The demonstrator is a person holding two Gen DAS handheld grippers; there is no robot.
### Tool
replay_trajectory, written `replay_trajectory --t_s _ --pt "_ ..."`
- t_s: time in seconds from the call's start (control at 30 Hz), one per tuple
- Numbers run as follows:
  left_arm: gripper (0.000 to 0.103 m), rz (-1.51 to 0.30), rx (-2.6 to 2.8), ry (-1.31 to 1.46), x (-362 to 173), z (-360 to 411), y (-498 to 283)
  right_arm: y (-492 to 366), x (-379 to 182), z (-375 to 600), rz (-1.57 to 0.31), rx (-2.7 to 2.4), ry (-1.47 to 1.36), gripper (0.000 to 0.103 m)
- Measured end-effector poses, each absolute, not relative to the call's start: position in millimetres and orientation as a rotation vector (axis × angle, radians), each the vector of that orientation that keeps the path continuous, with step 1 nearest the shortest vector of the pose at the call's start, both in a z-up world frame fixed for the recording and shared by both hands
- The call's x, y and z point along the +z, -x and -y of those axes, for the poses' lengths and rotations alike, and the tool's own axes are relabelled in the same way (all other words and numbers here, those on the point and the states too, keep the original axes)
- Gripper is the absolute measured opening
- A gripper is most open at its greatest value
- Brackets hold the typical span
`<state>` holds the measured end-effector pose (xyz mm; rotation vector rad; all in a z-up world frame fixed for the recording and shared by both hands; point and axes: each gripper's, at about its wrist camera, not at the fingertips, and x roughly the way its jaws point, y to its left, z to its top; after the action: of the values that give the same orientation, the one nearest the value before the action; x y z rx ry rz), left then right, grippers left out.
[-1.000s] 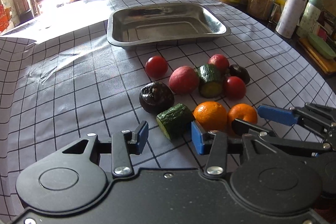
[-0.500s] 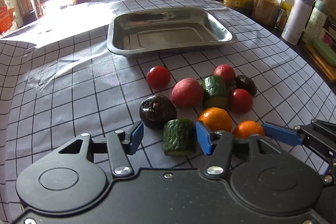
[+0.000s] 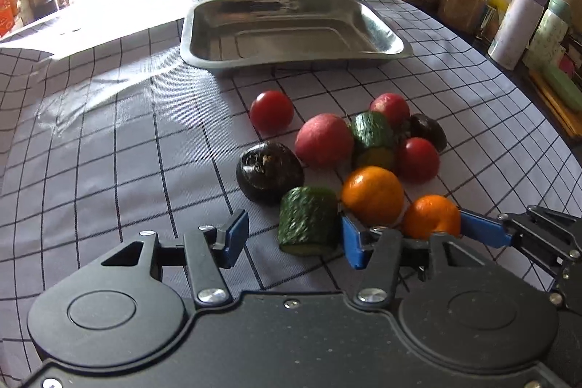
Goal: Organize fruits
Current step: 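Grasp a green cucumber slice with the left tool while the right tool grasps an orange, then carry the cucumber slice and orange over the steel tray with both tools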
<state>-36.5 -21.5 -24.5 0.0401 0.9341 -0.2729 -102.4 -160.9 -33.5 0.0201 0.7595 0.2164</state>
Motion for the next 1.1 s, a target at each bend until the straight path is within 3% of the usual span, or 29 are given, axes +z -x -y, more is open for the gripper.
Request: replay_trajectory --t_s 0.13,0.27,0.67,0.87,1.1 --pt "0.057 -0.953 -0.284 -0.046 -26 25 35 102 -31 161 -0.757 0.207 -0.027 0.046" --pt "0.042 -0.969 -0.3 -0.036 -25 26 36 101 -32 157 -0.77 0.194 -0.011 0.043" --pt "0.042 -1.207 -0.316 0.097 -16 10 13 81 -20 189 -0.988 0.263 -0.218 0.042" --pt "0.042 -1.219 -0.303 0.056 -7 12 9 61 -14 205 -1.112 0.303 -0.273 0.042" --pt "0.042 -1.183 -0.307 0.061 9 10 -5 43 6 209 -1.121 0.326 -0.236 0.042"
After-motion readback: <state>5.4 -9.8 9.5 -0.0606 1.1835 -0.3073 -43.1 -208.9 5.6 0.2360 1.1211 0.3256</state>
